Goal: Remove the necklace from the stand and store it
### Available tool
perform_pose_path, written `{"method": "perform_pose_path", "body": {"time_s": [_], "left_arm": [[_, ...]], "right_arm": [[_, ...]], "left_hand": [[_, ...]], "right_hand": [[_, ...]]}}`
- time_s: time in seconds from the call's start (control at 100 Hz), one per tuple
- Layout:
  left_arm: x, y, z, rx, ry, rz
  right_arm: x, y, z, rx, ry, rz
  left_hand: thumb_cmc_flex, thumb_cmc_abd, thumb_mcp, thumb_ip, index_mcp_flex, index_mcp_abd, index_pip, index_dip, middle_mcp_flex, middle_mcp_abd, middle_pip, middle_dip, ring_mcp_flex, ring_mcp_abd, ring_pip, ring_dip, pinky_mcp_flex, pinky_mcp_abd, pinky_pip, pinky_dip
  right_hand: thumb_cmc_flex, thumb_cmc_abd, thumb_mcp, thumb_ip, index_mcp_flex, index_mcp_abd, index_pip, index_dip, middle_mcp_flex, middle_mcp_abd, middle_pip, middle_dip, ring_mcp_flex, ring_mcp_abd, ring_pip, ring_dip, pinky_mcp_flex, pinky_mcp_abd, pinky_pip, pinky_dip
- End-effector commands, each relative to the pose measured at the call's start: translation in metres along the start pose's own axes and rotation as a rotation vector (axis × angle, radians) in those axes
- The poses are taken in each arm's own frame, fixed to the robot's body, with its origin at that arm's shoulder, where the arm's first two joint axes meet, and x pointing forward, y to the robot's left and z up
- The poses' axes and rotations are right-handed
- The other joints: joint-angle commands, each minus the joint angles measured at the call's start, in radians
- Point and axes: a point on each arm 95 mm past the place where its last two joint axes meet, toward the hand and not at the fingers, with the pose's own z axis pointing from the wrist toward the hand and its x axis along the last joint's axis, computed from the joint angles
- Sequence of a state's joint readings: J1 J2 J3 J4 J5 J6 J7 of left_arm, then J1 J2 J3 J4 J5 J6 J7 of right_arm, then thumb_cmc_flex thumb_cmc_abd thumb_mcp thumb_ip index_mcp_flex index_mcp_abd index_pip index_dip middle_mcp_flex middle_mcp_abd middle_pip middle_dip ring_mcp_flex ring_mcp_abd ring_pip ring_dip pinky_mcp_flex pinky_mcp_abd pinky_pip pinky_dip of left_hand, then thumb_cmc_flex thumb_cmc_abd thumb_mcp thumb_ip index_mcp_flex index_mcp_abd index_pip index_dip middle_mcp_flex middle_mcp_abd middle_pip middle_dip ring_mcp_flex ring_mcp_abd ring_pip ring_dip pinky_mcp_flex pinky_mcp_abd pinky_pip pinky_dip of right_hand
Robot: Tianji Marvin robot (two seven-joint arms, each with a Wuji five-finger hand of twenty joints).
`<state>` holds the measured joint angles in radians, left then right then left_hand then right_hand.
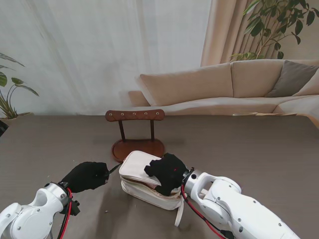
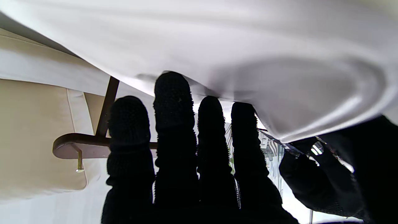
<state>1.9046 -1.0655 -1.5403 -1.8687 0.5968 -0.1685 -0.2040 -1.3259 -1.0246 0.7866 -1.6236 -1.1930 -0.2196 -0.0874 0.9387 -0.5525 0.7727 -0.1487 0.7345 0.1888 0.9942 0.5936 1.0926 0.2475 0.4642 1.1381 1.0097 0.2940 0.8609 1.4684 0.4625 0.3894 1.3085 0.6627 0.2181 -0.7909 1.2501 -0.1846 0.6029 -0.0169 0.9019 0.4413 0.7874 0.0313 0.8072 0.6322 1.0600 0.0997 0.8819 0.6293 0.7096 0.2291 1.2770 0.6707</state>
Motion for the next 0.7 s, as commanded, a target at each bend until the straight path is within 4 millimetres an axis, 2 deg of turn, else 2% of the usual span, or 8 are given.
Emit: {"method": "perform_pose_path", "body": {"time_s": [0.0, 0.16, 0.42, 0.49, 0.55, 0.57, 0.69], "left_arm": [[0.005, 0.005, -0.005, -0.034, 0.007, 0.013], [0.016, 0.007, -0.015, -0.065, 0.02, 0.042], [0.037, 0.005, -0.028, -0.129, 0.048, 0.099], [0.043, 0.004, -0.031, -0.146, 0.054, 0.111], [0.047, 0.003, -0.034, -0.152, 0.061, 0.119], [0.048, 0.003, -0.034, -0.154, 0.063, 0.121], [0.057, 0.004, -0.035, -0.161, 0.082, 0.129]], "right_arm": [[0.007, -0.026, -0.006, 0.09, 0.014, 0.017], [0.006, -0.027, -0.006, 0.102, 0.013, 0.024], [0.007, -0.028, -0.005, 0.113, 0.019, 0.035], [0.008, -0.028, -0.005, 0.118, 0.02, 0.038], [0.008, -0.028, -0.005, 0.119, 0.022, 0.041], [0.008, -0.029, -0.005, 0.12, 0.023, 0.042], [0.01, -0.029, -0.004, 0.124, 0.029, 0.046]], "left_hand": [[-0.006, -0.032, 0.04, -0.031, 0.043, -0.057, 0.07, 0.005, 0.035, -0.017, -0.003, -0.001, 0.014, -0.028, 0.02, 0.018, -0.019, -0.026, 0.027, -0.006], [-0.009, -0.033, 0.041, -0.031, 0.046, -0.065, 0.067, 0.0, 0.038, -0.023, -0.006, -0.003, 0.015, -0.032, 0.017, 0.016, -0.02, -0.028, 0.023, -0.008], [-0.016, -0.033, 0.04, -0.031, 0.051, -0.08, 0.065, -0.005, 0.04, -0.032, -0.011, -0.008, 0.013, -0.041, 0.014, 0.015, -0.02, -0.037, 0.018, -0.013], [-0.018, -0.034, 0.04, -0.031, 0.053, -0.082, 0.064, -0.009, 0.042, -0.036, -0.014, -0.011, 0.011, -0.045, 0.013, 0.014, -0.021, -0.041, 0.015, -0.015], [-0.02, -0.034, 0.041, -0.031, 0.055, -0.086, 0.064, -0.01, 0.044, -0.038, -0.015, -0.013, 0.01, -0.046, 0.012, 0.014, -0.021, -0.043, 0.014, -0.016], [-0.02, -0.034, 0.041, -0.031, 0.055, -0.086, 0.064, -0.01, 0.044, -0.037, -0.015, -0.014, 0.01, -0.046, 0.012, 0.014, -0.021, -0.043, 0.014, -0.016], [-0.022, -0.035, 0.041, -0.031, 0.057, -0.085, 0.063, -0.013, 0.047, -0.039, -0.016, -0.016, 0.01, -0.047, 0.011, 0.013, -0.021, -0.044, 0.013, -0.017]], "right_hand": [[-0.005, 0.022, 0.021, 0.029, 0.081, -0.151, -0.05, -0.036, 0.03, -0.028, -0.018, -0.016, 0.025, -0.041, -0.046, -0.027, -0.174, 0.0, 0.018, 0.002], [-0.012, 0.051, 0.007, 0.032, 0.08, -0.147, -0.057, -0.034, 0.035, -0.03, -0.021, -0.014, 0.029, -0.039, -0.046, -0.025, -0.173, -0.001, 0.02, 0.001], [-0.002, 0.139, 0.008, 0.043, 0.093, -0.149, -0.056, -0.029, 0.05, -0.038, -0.025, -0.012, 0.044, -0.045, -0.046, -0.024, -0.165, -0.005, 0.023, 0.0], [0.016, 0.145, 0.014, -0.009, 0.09, -0.157, -0.037, -0.088, 0.054, -0.043, -0.027, -0.012, 0.048, -0.047, -0.048, -0.023, -0.164, -0.006, 0.025, -0.003], [0.027, 0.143, 0.018, -0.023, 0.091, -0.159, -0.026, -0.106, 0.059, -0.045, -0.027, -0.012, 0.052, -0.05, -0.048, -0.023, -0.162, -0.007, 0.026, -0.004], [0.031, 0.142, 0.025, -0.039, 0.088, -0.163, -0.001, -0.142, 0.059, -0.045, -0.027, -0.012, 0.054, -0.049, -0.048, -0.022, -0.162, -0.007, 0.026, -0.005], [0.049, 0.144, 0.028, -0.058, 0.089, -0.167, 0.017, -0.16, 0.071, -0.054, -0.026, -0.012, 0.066, -0.057, -0.045, -0.021, -0.156, -0.014, 0.028, -0.006]]}}
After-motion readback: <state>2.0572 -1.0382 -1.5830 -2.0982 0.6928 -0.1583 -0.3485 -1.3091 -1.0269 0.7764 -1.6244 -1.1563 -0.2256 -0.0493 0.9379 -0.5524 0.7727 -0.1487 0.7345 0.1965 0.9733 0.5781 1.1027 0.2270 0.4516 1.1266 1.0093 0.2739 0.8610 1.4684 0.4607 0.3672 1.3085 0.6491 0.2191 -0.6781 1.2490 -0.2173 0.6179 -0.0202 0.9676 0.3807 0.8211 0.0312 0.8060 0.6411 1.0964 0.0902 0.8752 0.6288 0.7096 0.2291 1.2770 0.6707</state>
